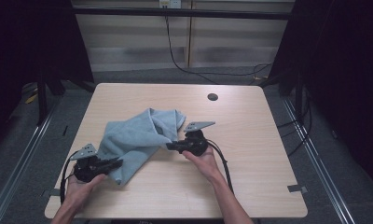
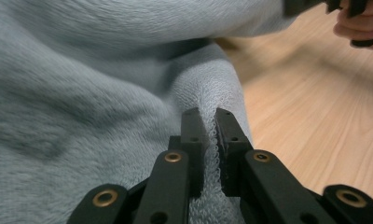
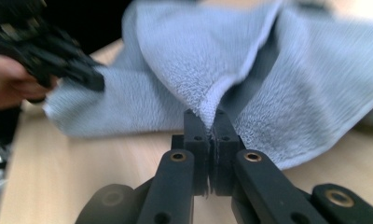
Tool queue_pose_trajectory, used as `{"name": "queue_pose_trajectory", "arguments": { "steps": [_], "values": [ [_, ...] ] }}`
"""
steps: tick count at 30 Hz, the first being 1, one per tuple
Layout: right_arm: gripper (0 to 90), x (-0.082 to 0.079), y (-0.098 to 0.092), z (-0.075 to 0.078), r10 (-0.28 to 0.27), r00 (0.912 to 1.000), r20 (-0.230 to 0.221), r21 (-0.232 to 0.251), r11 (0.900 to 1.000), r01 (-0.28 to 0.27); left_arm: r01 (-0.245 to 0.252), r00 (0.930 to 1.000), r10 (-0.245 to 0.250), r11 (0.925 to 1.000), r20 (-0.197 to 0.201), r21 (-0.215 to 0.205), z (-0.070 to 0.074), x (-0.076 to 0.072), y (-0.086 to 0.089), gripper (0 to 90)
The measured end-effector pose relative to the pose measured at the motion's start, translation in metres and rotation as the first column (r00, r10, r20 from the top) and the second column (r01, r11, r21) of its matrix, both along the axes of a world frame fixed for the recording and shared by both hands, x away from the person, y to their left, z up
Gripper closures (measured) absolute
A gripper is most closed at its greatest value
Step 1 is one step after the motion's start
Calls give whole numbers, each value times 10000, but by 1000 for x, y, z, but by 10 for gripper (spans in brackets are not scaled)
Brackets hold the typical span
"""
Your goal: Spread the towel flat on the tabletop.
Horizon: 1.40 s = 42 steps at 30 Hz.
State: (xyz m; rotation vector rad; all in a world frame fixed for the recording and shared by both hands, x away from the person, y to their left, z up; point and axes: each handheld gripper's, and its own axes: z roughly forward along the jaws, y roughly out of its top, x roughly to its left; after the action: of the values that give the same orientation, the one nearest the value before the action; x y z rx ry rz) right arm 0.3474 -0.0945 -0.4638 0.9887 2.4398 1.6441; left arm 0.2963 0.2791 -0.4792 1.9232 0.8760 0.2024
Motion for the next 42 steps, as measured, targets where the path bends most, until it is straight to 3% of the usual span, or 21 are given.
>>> {"name": "queue_pose_trajectory", "arguments": {
  "steps": [5, 7, 12, 15, 17, 19, 20, 21, 23, 25, 26, 27, 28, 30, 31, 32, 33, 35, 37, 38, 42],
  "values": [
    [880, -4, -22, 34, -396, 9966, 716, 544, 9979, 358, -72, 9984, 127, 9950, 550, -995, 25, -4, 4, 841],
    [881, -5, -35, 50, -603, 9930, 1014, 802, 9954, 522, 35, 9955, 119, 9867, 937, -1627, 45, -7, 6, 841],
    [881, -10, -47, 79, -796, 9839, 1603, 1111, 9919, 621, 226, 9887, 138, 9707, 1494, -2391, 73, -8, 3, 840],
    [882, -13, -55, 106, -973, 9721, 2132, 1327, 9887, 699, 482, 9819, 70, 9572, 1893, -2855, 99, -6, 1, 840],
    [882, -15, -60, 132, -1126, 9573, 2663, 1539, 9854, 731, 588, 9723, 110, 9552, 2336, -2900, 118, -4, -1, 840],
    [882, -16, -64, 147, -1230, 9490, 2903, 1642, 9834, 772, 956, 9646, -39, 9372, 2638, -3355, 140, 1, -6, 840],
    [882, -16, -64, 147, -1230, 9490, 2903, 1642, 9834, 772, 956, 9646, -39, 9372, 2638, -3355, 140, 1, -6, 840],
    [882, -17, -68, 160, -1424, 9399, 3102, 1830, 9792, 879, 935, 9597, 18, 9409, 2810, -3255, 146, 2, -8, 840],
    [882, -18, -70, 166, -1468, 9360, 3199, 1883, 9781, 891, 1213, 9606, -77, 9109, 2778, -3945, 156, 5, -10, 840],
    [882, -19, -73, 175, -1666, 9270, 3361, 2034, 9739, 1013, 1179, 9428, 39, 9313, 3333, -3445, 166, 6, -16, 840],
    [882, -16, -74, 178, -1813, 9237, 3374, 2174, 9698, 1109, 1209, 9489, 26, 9207, 3156, -3710, 165, 10, -18, 838],
    [881, -13, -73, 176, -1864, 9258, 3289, 2226, 9680, 1158, 1036, 9535, 133, 9238, 3011, -3687, 162, 15, -20, 837],
    [881, -13, -73, 176, -1864, 9258, 3289, 2226, 9680, 1158, 671, 9553, 379, 9380, 2931, -3402, 156, 20, -21, 837],
    [879, -4, -70, 161, -1944, 9344, 2985, 1832, 9725, 1438, 361, 9730, 469, 9363, 2262, -3493, 135, 31, -23, 834],
    [879, 2, -68, 150, -1932, 9422, 2739, 1595, 9752, 1537, 208, 9774, 474, 9482, 2060, -3170, 122, 35, -25, 831],
    [873, 12, -64, 121, -2005, 9548, 2196, 948, 9784, 1837, -354, 9904, 738, 9528, 1168, -3015, 92, 46, -24, 823],
    [873, 12, -64, 121, -2005, 9548, 2196, 948, 9784, 1837, -354, 9904, 738, 9528, 1168, -3015, 92, 46, -24, 818],
    [867, 22, -62, 88, -1958, 9702, 1428, 759, 9795, 1865, -911, 9928, 1080, 9623, 524, -2563, 63, 54, -20, 810],
    [840, 30, -62, 59, -2130, 9741, 762, 322, 9769, 2111, -1352, 9908, 1323, 9573, -287, -2555, 38, 61, -14, 778],
    [779, 34, -63, 36, -2350, 9717, 225, -57, 9719, 2352, -1686, 9851, 1580, 9644, -676, -2037, 21, 62, -11, 679],
    [664, 33, -68, 18, -2455, 9693, -107, -449, 9685, 2448, -1698, 9843, 1552, 9629, -845, -2097, 16, 56, -4, 510]
  ]
}}
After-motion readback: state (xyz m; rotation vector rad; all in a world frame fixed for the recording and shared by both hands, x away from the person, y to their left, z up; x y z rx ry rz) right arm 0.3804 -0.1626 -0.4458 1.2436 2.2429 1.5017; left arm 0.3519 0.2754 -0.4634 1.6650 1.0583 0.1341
